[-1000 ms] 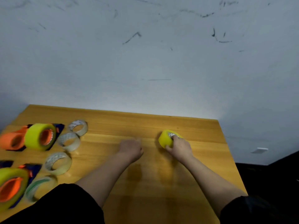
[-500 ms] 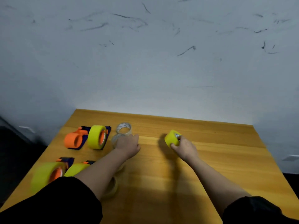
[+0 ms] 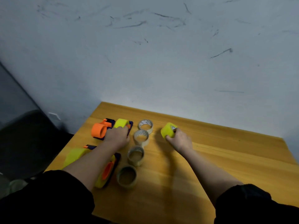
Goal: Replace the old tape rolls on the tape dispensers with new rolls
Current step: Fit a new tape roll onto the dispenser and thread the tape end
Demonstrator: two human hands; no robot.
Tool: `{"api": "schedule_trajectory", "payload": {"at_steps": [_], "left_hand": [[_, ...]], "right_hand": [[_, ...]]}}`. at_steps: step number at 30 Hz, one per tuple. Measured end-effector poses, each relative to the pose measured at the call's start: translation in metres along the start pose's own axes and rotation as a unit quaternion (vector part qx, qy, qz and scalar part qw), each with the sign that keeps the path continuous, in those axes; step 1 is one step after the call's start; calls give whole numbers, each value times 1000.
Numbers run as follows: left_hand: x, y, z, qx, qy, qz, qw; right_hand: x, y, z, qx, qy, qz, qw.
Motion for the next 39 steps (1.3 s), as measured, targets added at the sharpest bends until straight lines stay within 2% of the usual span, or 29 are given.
{"api": "schedule_trajectory", "payload": {"at_steps": [8,13,21,23,26,31,36,39], "left_hand": [[-23,-60,-113,46,19,-34,998],[-54,-107,-179,45,78,-132,987],[-92,-146,-201,22,159,-251,955],[-105,-149,-197,34,201,-287,936],[-124,-150,-188,71,314,-348,881],[-150,-152,-182,118,412,-380,820],[-139,-153,-177,129,444,-367,807],[-125,-153,-171,125,486,-357,788]], "right_hand": [[-35,-34,-93,-5,-4,41,999],[-67,-49,-146,-61,-18,71,995],[-85,-58,-189,-110,-23,122,986],[-88,-61,-192,-117,-25,135,984],[-92,-64,-192,-127,-36,144,981],[-94,-66,-193,-140,-41,145,978],[-89,-69,-199,-135,-55,153,978],[-82,-71,-204,-123,-87,149,977]]}}
Point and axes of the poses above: each hand's wrist, its own y-axis away from the middle knuckle, its own x-axis out of the back of the hand, z = x × y, the point moved 7 cm from there along -y, towards the middle knuckle, and after that the axes turned 13 degrees about x, right-handed, at the moved point
